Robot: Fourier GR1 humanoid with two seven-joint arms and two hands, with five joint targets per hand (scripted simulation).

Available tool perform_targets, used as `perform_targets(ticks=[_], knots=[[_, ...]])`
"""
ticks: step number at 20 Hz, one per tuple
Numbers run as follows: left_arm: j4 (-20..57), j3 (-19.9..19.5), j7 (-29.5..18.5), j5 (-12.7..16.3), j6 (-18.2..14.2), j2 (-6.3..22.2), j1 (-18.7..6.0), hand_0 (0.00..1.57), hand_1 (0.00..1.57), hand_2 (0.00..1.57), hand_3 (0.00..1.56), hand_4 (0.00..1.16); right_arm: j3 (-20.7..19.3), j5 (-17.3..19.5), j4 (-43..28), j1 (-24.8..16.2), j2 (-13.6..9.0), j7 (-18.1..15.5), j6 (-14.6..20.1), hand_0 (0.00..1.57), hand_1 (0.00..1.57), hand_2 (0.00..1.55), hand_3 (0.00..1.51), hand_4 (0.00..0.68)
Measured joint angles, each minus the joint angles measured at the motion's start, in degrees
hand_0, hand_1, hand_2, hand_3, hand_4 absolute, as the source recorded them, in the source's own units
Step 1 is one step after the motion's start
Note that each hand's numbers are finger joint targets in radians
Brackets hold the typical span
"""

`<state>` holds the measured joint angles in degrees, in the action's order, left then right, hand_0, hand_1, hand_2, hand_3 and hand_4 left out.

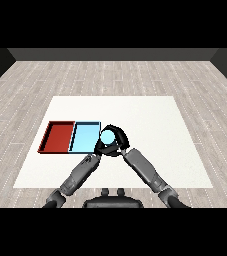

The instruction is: Pick the blue can and put it in the blue box

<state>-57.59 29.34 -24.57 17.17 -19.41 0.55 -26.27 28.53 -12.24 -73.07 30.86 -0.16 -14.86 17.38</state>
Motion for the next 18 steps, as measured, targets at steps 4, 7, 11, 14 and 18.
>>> perform_targets(ticks=[4,7,11,14,18], knots=[[0.1,0.2,3.1,-3.9,-3.9,1.3,-1.1,0.32,0.32,0.52,0.17,0.00,2.9,-2.2,2.5,1.6,-0.5,-2.1,1.9,1.47,1.47,1.47,1.40,0.596],[-0.4,1.1,5.2,-7.9,-5.8,2.8,-1.7,0.21,0.21,0.30,0.00,0.30,3.7,-3.5,3.4,2.9,-0.8,-2.3,2.3,1.45,1.45,1.46,1.40,0.599],[0.2,0.6,3.6,-9.5,-7.3,2.4,-1.1,0.45,0.45,0.65,0.35,0.72,5.0,-3.2,3.2,2.8,-1.2,-2.3,3.1,1.45,1.45,1.45,1.40,0.598],[0.1,1.0,1.8,-6.1,-9.1,1.8,-0.2,0.95,0.95,0.97,0.85,0.69,5.5,-3.7,3.1,2.2,-1.2,-3.4,2.5,1.44,1.44,1.45,1.39,0.604],[-0.1,2.2,1.4,-3.9,-11.7,2.1,0.2,0.65,0.65,0.75,0.52,0.67,7.2,-5.1,3.4,2.5,-1.6,-4.2,3.6,1.43,1.43,1.45,1.39,0.591]])
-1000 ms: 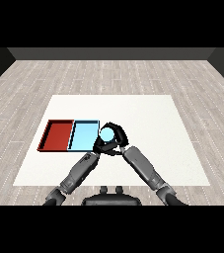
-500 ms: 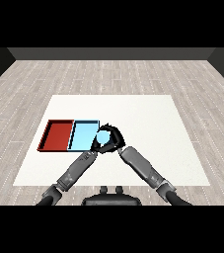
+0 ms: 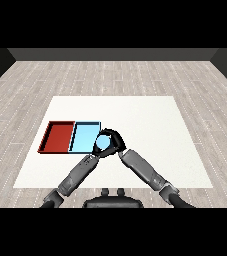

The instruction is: Pick the blue can and put it in the blue box

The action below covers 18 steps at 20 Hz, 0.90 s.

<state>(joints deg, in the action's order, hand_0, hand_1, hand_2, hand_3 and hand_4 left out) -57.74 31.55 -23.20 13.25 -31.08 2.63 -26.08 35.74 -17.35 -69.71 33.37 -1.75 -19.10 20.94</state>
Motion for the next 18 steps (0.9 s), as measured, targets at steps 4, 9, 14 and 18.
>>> perform_targets(ticks=[4,9,14,18], knots=[[1.2,-0.2,-1.0,1.3,0.3,-0.1,-0.6,0.91,0.91,0.94,0.83,0.65,-0.4,-1.3,1.4,0.5,0.1,-1.2,-0.5,1.44,1.44,1.45,1.39,0.583],[1.9,-1.3,-0.6,5.4,2.6,-0.8,-0.9,1.42,1.42,1.35,1.00,0.68,-2.0,-2.0,0.8,0.4,0.5,0.2,-1.4,1.27,1.27,1.37,1.33,0.415],[2.3,-1.3,-1.1,6.6,3.5,-1.3,-0.4,1.57,1.57,1.52,1.45,1.10,-3.2,-4.5,0.1,-0.7,0.8,0.6,-2.6,0.00,0.00,0.00,0.00,0.000],[2.8,-2.2,-2.1,6.7,4.8,-1.9,-0.2,1.57,1.57,1.52,1.45,1.10,-4.1,-3.8,-1.0,-1.6,1.2,1.9,-3.1,0.00,0.00,0.00,0.00,0.000]])
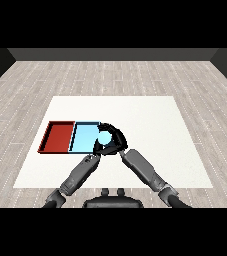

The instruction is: Pick the blue can and put it in the blue box

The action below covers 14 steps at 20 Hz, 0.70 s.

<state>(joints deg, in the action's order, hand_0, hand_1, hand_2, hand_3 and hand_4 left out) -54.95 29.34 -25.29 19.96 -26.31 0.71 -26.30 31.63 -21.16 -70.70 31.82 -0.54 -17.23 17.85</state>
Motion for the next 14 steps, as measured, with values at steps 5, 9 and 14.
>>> perform_targets(ticks=[5,9,14], knots=[[-0.4,0.7,1.5,-0.3,-1.1,-0.1,-0.1,1.57,1.57,1.56,1.49,1.14,-0.3,1.2,-1.3,-1.7,0.1,-0.2,-0.7,0.00,0.00,0.00,0.00,0.000],[0.4,1.1,0.7,-0.7,-1.9,-0.3,-0.6,1.57,1.57,1.57,1.50,1.13,-1.4,1.8,-4.2,-3.2,-0.2,2.1,-0.9,0.00,0.00,0.00,0.00,0.000],[0.3,-0.8,0.8,-3.1,-0.7,0.0,0.3,1.57,1.57,1.57,1.50,1.13,-4.5,2.0,-6.1,-5.2,-0.3,2.7,-4.2,0.00,0.00,0.00,0.00,0.000]])
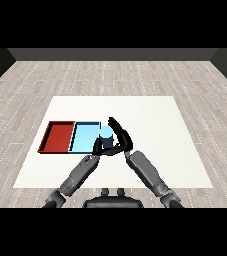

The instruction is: Pick the blue can and put it in the blue box

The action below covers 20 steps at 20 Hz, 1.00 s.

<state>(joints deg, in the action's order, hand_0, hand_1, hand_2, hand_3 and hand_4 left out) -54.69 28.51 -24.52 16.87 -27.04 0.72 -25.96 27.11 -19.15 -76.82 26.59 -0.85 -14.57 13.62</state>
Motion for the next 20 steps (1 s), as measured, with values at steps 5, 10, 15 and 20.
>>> perform_targets(ticks=[5,10,15,20], knots=[[1.1,-2.3,-0.7,-2.1,0.3,-0.2,0.5,1.57,1.57,1.57,1.50,1.13,-3.4,0.3,-6.0,-3.2,-1.7,2.6,-2.5,0.00,0.00,0.00,0.00,0.000],[1.2,-2.7,-0.2,-3.7,-0.7,-0.2,0.0,1.57,1.57,1.57,1.49,1.13,-6.3,0.8,-12.2,-8.8,-3.6,2.4,-3.4,0.00,0.00,0.00,0.00,0.000],[4.2,-5.8,0.2,-4.6,1.1,1.4,-2.0,1.57,1.57,1.57,1.49,1.14,-10.8,-1.8,-20.5,-14.7,-6.4,2.9,-4.5,0.00,0.00,0.00,0.00,0.000],[2.7,-7.8,4.2,-5.7,1.7,5.4,-1.4,1.57,1.57,1.57,1.49,1.15,-15.7,-3.4,-27.0,-20.0,-9.3,3.3,-4.9,0.00,0.00,0.00,0.00,0.000]])
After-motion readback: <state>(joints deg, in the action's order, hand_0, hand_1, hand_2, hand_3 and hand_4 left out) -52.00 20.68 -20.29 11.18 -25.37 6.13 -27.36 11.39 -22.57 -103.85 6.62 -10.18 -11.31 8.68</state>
